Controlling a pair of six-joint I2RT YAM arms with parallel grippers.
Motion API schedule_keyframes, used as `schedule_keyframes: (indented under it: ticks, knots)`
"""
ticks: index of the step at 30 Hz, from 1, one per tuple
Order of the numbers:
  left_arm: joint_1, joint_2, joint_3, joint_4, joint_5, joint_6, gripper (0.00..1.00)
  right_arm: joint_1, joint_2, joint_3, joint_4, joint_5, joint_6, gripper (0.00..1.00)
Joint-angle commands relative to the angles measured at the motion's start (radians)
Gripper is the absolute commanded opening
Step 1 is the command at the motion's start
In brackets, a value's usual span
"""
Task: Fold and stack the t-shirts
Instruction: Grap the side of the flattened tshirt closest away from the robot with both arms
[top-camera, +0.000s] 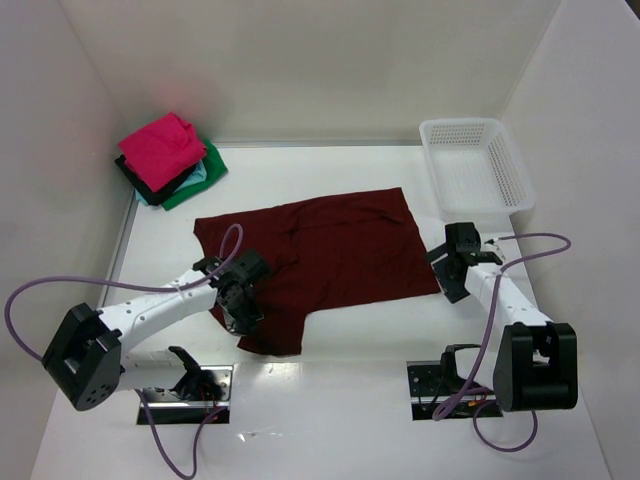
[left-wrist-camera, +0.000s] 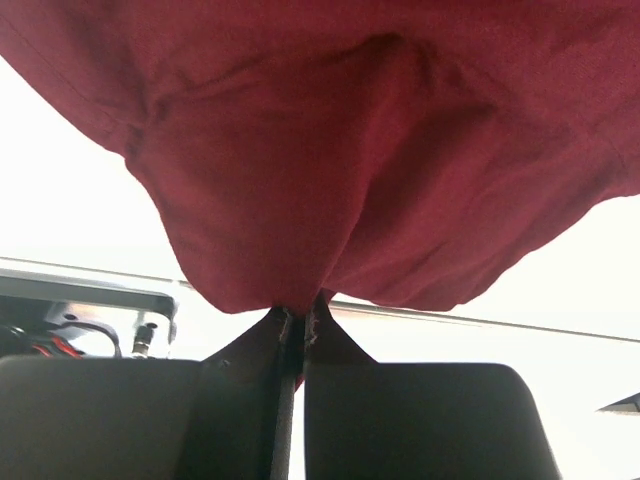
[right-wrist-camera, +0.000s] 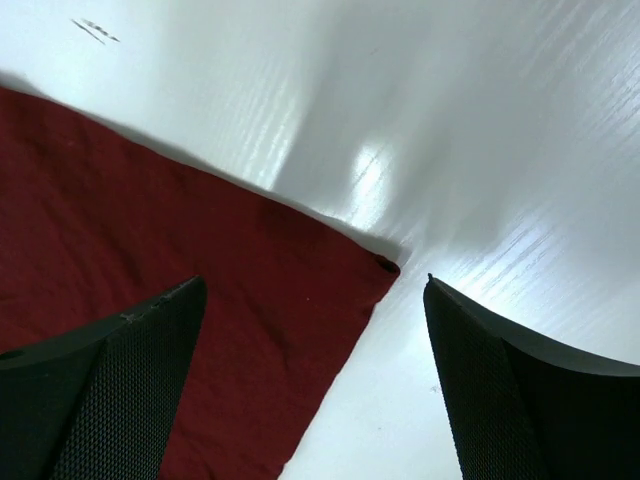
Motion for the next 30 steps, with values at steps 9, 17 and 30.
schedule_keyframes:
  ticks: [9,17,30]
  knots:
    - [0.111,-0.120,0.050,-0.025,-0.002,0.119,0.00,-0.004,0.026,-0.038,0.022,0.001,0.046,0.68]
    - [0.164,-0.168,0.062,-0.025,0.007,0.162,0.00,-0.004,0.120,-0.020,0.034,-0.019,0.027,0.33]
    - [0.209,-0.212,0.212,-0.025,-0.028,0.198,0.00,-0.004,0.088,0.026,0.002,-0.021,0.009,0.02]
